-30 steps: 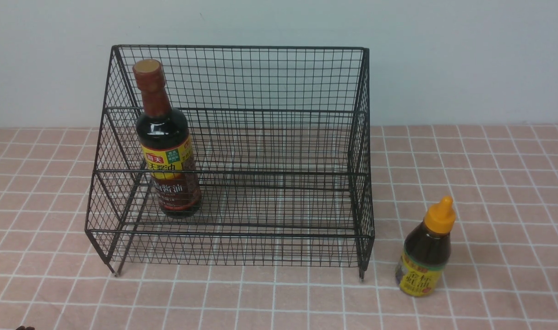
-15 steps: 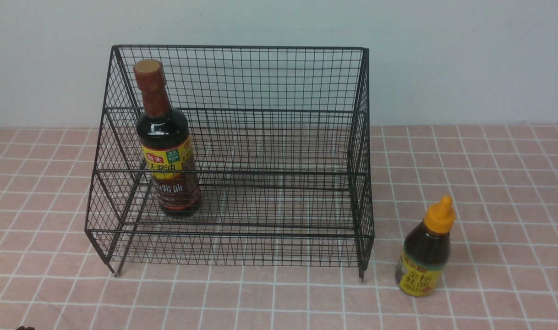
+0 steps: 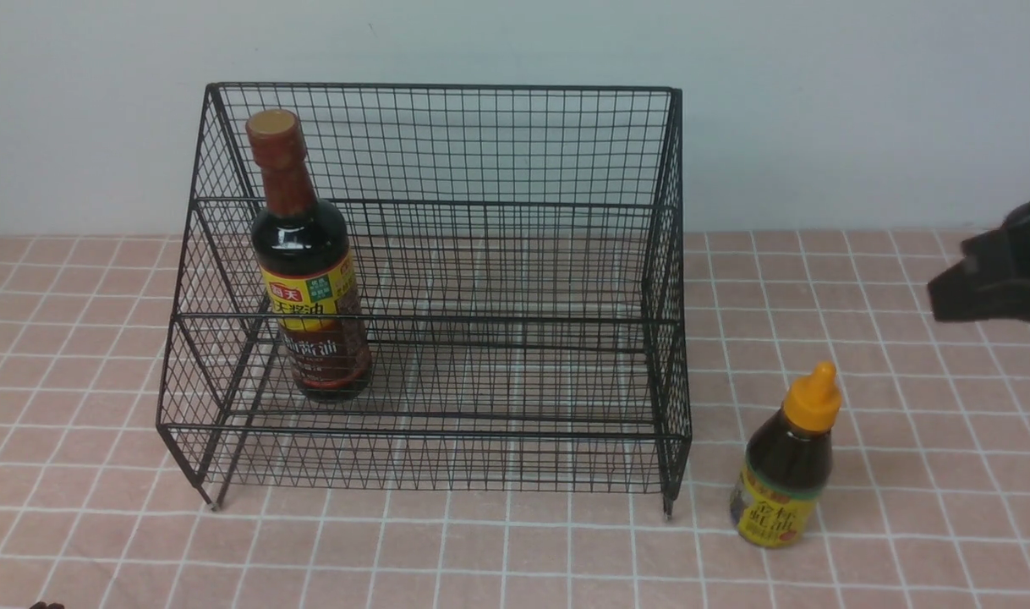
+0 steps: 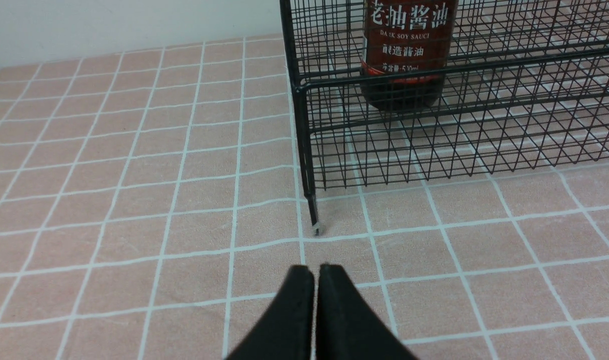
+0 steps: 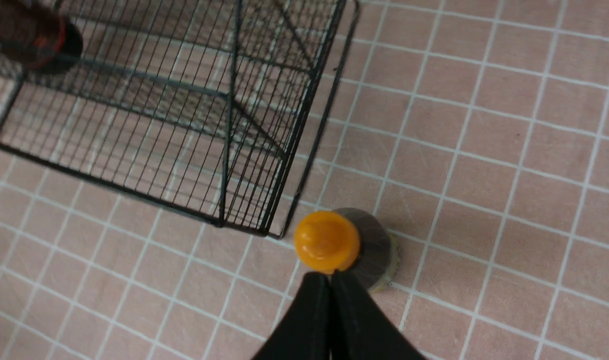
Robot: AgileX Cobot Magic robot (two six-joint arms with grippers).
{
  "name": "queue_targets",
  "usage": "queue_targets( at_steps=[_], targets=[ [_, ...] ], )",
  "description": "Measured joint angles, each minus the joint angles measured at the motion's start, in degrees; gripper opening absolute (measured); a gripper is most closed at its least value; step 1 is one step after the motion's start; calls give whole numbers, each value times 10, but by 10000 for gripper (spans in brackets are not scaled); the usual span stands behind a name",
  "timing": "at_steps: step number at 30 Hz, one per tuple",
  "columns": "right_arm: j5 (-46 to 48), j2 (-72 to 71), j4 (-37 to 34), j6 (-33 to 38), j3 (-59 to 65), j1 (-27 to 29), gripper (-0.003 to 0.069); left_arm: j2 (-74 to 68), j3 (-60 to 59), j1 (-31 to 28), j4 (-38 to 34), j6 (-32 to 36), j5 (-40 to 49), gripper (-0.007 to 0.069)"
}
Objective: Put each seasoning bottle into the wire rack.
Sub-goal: Use the right arm to grab the condiment bottle closest to it
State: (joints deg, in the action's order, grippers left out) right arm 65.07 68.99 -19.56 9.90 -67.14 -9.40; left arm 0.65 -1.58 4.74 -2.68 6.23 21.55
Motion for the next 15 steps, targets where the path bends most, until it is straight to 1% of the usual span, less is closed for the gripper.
queue_targets(
  at_steps=[2, 3, 5, 6, 7, 8, 10, 11, 12, 13, 15],
  targets=[
    [-16, 6, 33, -28, -1, -32, 18, 0, 0, 0, 0, 0, 0, -7],
    [-20, 7, 36, -31, -1, -38, 24, 0, 0, 0, 0, 0, 0, -7],
    [-45, 18, 82, -64, -1, -75, 87, 0, 0, 0, 0, 0, 0, -7],
    [-47, 19, 86, -67, -1, -77, 94, 0, 0, 0, 0, 0, 0, -7],
    [-58, 29, 110, -79, -1, -95, 143, 0, 0, 0, 0, 0, 0, -7],
    [-64, 37, 123, -87, -1, -106, 184, 0, 0, 0, 0, 0, 0, -7],
    [-69, 63, 141, -95, -1, -127, 294, 0, 0, 0, 0, 0, 0, -7],
    [-69, 73, 146, -99, -1, -133, 332, 0, 0, 0, 0, 0, 0, -7],
    [-69, 76, 147, -99, -1, -135, 341, 0, 0, 0, 0, 0, 0, -7],
    [-69, 96, 154, -103, -1, -143, 415, 0, 0, 0, 0, 0, 0, -7],
    [-66, 120, 159, -108, -1, -146, 496, 0, 0, 0, 0, 0, 1, -7]
  ],
)
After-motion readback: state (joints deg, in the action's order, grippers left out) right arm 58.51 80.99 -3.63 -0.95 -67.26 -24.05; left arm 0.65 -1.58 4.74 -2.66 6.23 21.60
